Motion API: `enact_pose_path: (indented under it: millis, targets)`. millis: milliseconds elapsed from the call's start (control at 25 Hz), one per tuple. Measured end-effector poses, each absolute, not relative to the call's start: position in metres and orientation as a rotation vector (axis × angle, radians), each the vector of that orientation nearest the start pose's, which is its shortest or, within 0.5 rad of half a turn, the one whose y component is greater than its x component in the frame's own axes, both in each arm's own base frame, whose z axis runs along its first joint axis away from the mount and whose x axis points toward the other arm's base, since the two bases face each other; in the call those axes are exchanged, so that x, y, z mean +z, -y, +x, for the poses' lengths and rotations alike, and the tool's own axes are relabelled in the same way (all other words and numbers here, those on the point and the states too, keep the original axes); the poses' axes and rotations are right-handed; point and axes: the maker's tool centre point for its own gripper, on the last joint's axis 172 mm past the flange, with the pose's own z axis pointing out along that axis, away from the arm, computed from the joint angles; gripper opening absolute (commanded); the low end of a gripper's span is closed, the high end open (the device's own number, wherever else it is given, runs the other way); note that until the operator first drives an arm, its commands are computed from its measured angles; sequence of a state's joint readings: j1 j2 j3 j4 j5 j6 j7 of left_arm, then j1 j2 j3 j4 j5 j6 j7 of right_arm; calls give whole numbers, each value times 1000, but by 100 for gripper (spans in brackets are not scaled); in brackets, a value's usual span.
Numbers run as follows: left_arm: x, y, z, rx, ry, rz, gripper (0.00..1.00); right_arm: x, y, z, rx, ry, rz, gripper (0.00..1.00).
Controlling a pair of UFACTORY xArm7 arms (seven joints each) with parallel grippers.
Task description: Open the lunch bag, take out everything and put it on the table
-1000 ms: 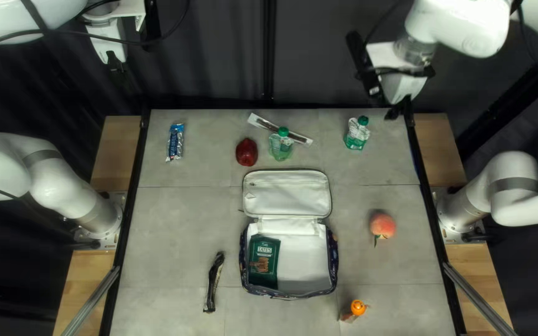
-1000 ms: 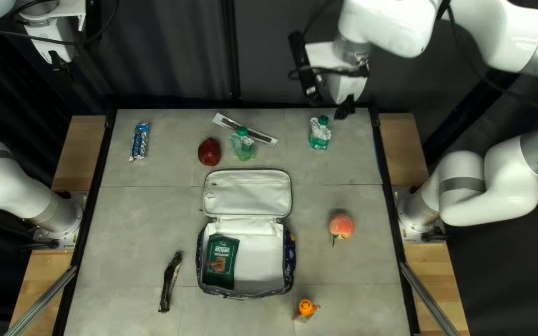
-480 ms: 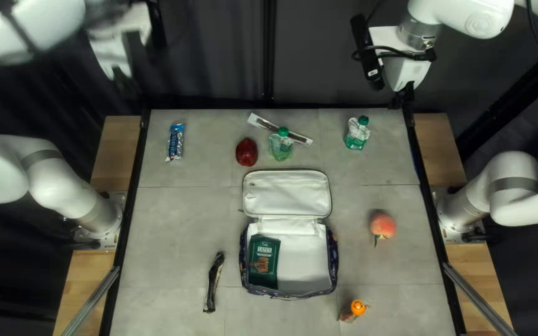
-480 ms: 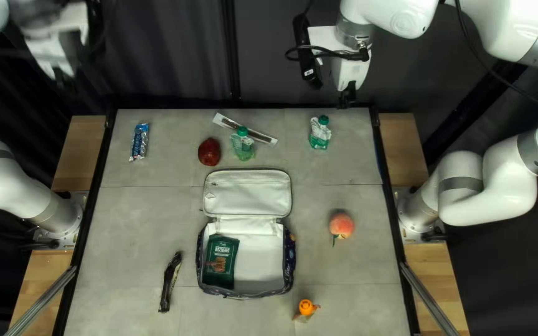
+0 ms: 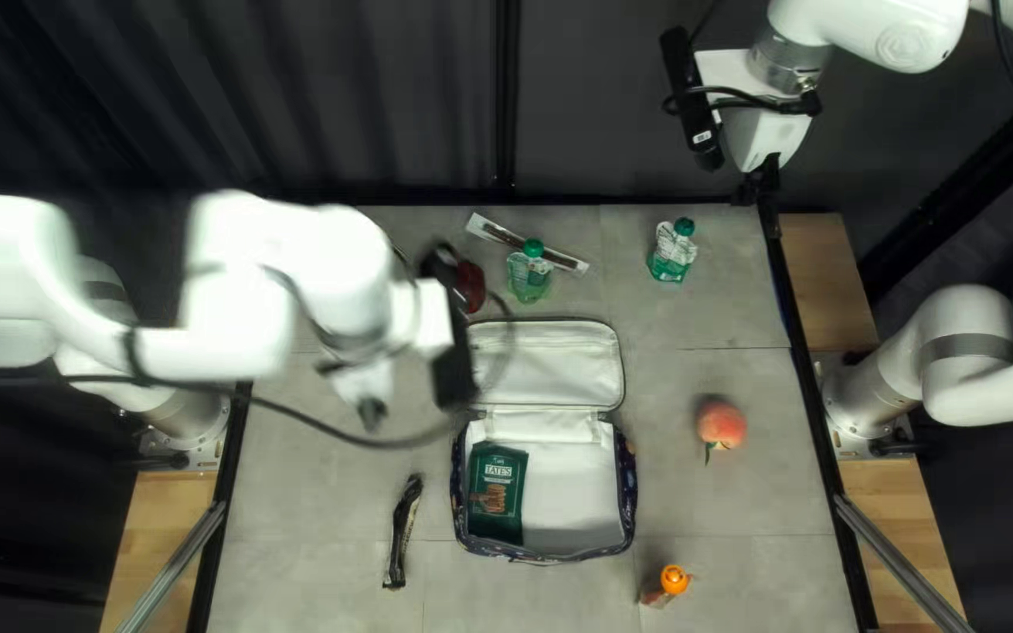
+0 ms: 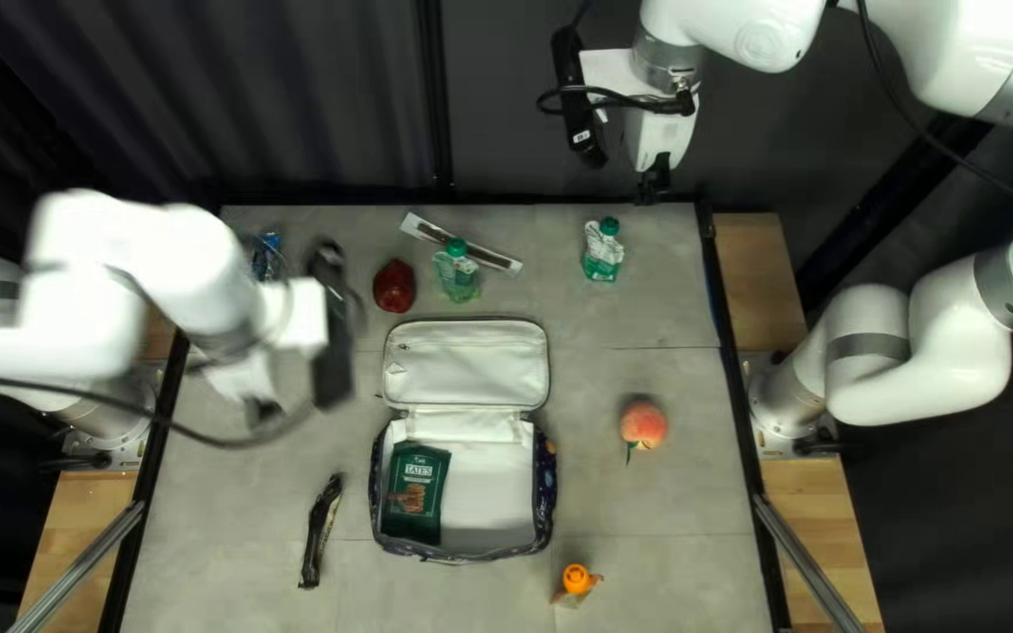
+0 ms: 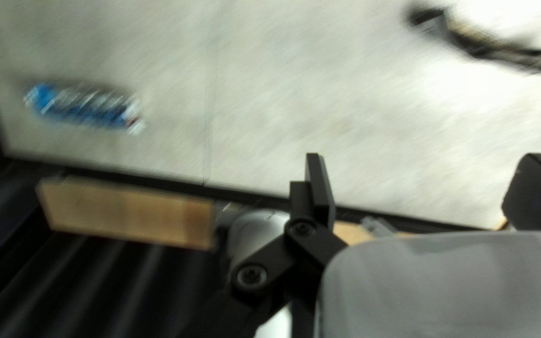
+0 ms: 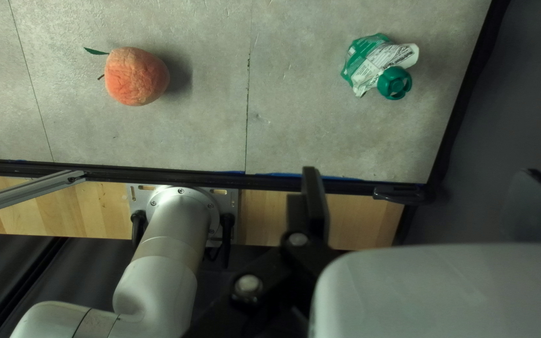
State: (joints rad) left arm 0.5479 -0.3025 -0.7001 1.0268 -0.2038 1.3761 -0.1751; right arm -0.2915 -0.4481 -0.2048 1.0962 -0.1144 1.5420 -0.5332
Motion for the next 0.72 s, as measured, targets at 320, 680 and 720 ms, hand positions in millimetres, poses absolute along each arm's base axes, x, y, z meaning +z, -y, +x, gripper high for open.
enact_pose_path:
  millis: [320,680,720]
  targets:
    - [188,101,423,48,43,-3159,100,349,191,287,28,96,-3160,100]
    - [84,121,482,-40,-187,-3221,100,349,191,287,28,96,-3160,100]
    - [79,124,485,-44,-203,-3220,100,349,191,287,28,96,-3160,100]
